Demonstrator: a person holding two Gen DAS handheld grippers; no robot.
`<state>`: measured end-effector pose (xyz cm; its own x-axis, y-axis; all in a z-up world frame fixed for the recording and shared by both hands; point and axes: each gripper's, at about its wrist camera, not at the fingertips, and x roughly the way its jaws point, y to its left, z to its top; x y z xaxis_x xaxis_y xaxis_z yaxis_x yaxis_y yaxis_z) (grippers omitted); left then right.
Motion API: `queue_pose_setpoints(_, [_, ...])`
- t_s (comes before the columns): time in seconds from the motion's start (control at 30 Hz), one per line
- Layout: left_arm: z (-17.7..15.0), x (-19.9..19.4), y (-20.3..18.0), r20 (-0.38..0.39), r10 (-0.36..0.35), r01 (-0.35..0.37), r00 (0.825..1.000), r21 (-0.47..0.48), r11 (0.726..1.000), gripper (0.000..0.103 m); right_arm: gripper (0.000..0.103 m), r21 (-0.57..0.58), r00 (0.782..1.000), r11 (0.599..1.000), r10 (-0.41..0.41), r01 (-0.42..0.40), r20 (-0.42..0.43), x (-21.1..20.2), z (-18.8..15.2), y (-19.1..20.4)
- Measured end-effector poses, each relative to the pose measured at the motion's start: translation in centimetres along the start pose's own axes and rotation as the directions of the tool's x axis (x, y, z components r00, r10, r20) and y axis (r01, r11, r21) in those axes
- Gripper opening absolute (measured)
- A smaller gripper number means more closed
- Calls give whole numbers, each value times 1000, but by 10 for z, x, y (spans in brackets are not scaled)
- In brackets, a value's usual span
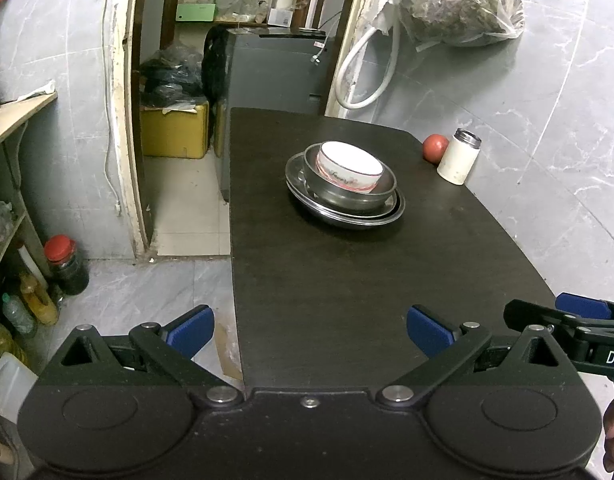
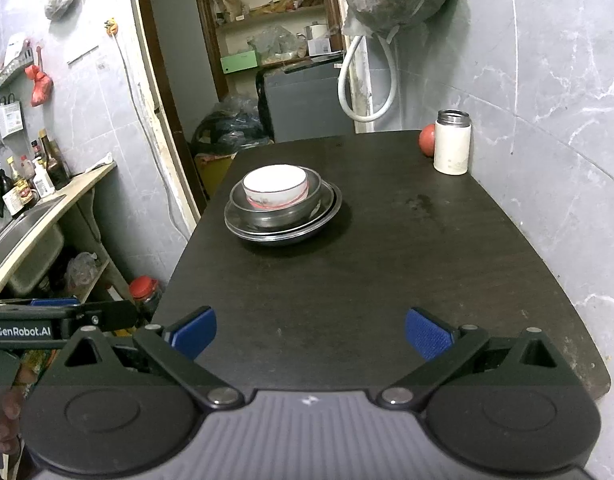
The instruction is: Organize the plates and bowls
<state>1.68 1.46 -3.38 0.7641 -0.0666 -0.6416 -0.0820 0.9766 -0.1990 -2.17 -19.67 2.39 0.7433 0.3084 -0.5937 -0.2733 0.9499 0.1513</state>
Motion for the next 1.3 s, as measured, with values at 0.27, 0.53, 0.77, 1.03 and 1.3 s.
queue_pose_setpoints(0.27, [0, 1, 0, -1, 0, 0, 1000, 2, 1000, 102, 103, 2, 1000, 1000, -1, 1, -3, 0, -2, -1])
queue_pose_setpoints(0.53, [0, 1, 0, -2, 1, -1, 1000, 2, 1000, 102, 103, 1, 1000, 1000, 0, 0, -5, 1, -2, -1])
queue_pose_setpoints(0.77, [0, 1, 0, -2, -1, 1, 1000, 2, 1000, 102, 103, 2, 1000, 1000, -4, 4, -6, 2, -2, -1])
queue_pose_setpoints(1.03, [0, 2, 0, -3, -1, 1, 1000, 3, 1000, 102, 103, 5, 1000, 1000, -10, 10, -16, 3, -4, -1])
queue_pose_setpoints(1.3, [0, 2, 1, -3, -2, 2, 1000, 1, 1000, 102, 103, 0, 1000, 1000, -8, 8, -19, 4, -3, 0])
